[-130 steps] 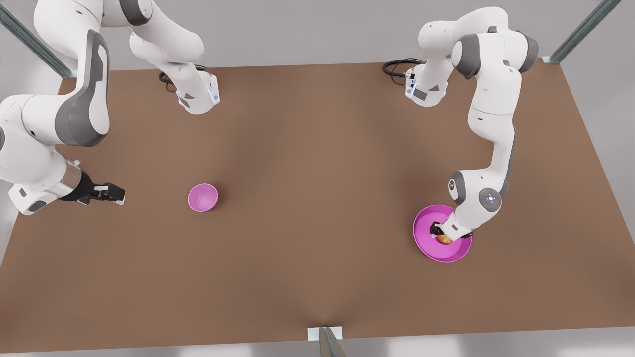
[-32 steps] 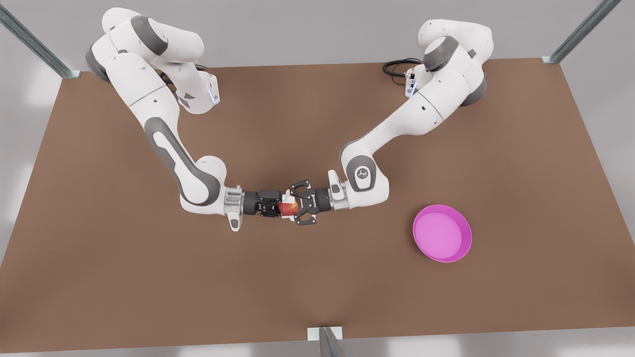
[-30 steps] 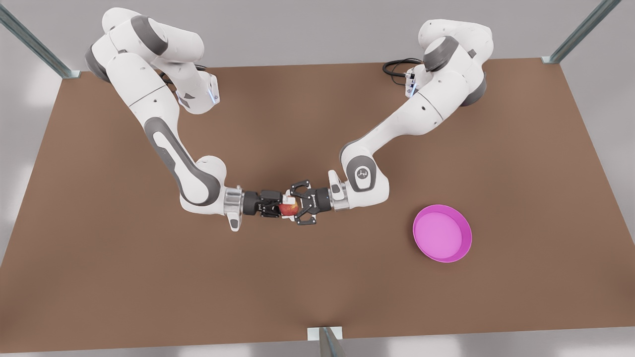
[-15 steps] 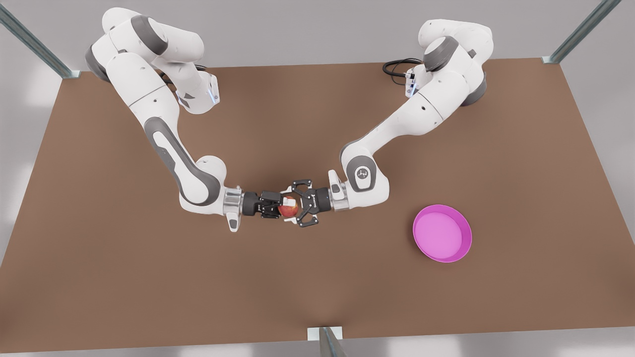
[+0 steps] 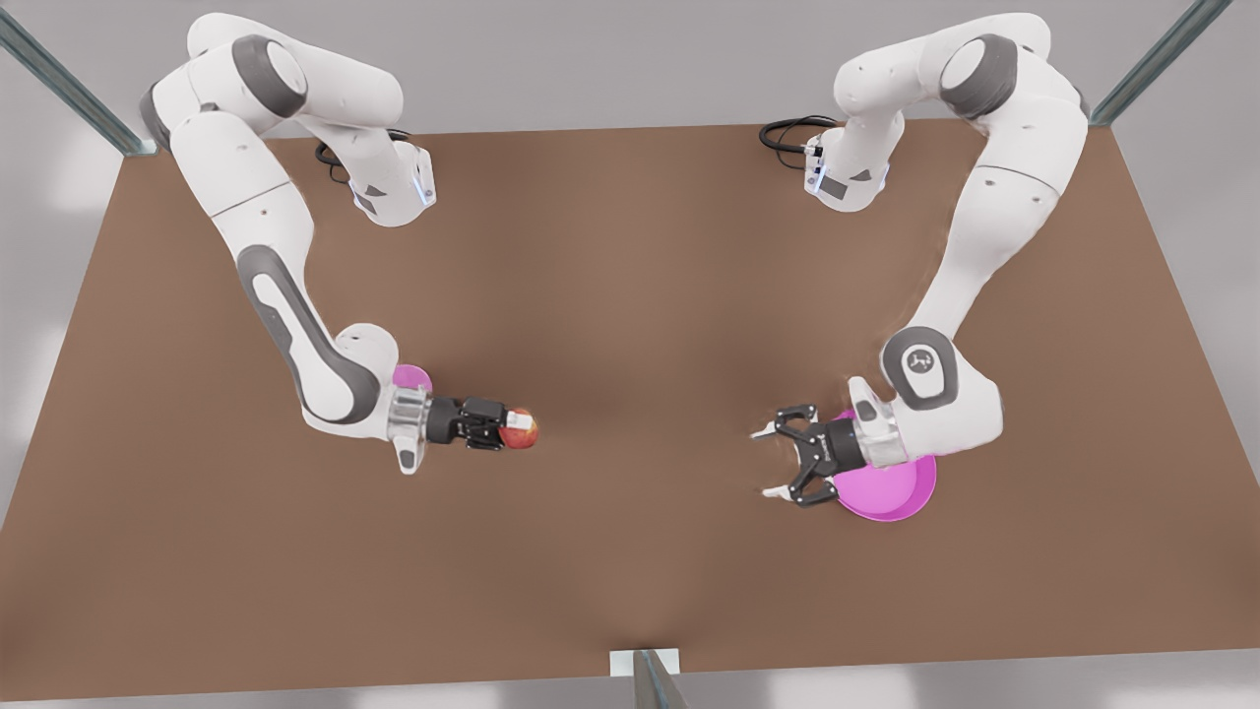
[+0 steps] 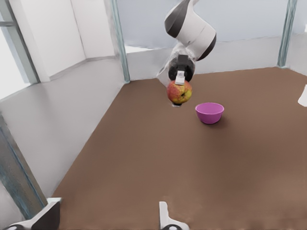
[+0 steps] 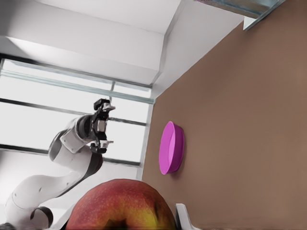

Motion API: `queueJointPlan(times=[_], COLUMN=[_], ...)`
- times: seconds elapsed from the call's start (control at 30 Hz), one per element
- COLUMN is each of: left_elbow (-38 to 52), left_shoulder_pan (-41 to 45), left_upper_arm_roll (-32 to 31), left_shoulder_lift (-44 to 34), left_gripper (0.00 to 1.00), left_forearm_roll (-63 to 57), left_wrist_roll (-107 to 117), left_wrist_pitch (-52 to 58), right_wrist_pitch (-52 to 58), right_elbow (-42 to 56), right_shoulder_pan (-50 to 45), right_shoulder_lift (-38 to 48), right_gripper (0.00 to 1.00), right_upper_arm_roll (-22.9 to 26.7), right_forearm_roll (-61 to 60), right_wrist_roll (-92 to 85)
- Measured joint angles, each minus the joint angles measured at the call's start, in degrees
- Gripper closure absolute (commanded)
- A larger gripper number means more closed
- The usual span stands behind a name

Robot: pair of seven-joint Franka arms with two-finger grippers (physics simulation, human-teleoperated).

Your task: Use the left arm to pick up the apple from the plate, transfer it to the gripper of the right arm, and then use the right arm to place it into the bowl

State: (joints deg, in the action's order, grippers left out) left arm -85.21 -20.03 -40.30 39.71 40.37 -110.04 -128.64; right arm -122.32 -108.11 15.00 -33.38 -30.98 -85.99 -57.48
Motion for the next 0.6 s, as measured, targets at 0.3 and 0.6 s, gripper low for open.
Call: queueJointPlan(times=[0.3, 0.6], left_elbow=[3.39, 7.06], left_shoulder_pan=[12.13, 20.71], left_upper_arm_roll=[24.86, 36.72], left_shoulder_lift=[-24.83, -25.62], left_gripper=[0.00, 0.00], left_forearm_roll=[-45.80, -42.17], left_wrist_roll=[40.24, 68.12], left_wrist_pitch=[26.34, 34.08], right_wrist_pitch=[7.88, 13.92], right_elbow=[-14.59, -17.78], right_shoulder_pan=[14.99, 25.23], right_shoulder_lift=[8.07, 9.25], right_gripper=[0.27, 0.27], right_upper_arm_roll=[-0.02, 0.04], right_forearm_roll=[9.56, 19.67], right_wrist_roll=[-0.80, -1.96])
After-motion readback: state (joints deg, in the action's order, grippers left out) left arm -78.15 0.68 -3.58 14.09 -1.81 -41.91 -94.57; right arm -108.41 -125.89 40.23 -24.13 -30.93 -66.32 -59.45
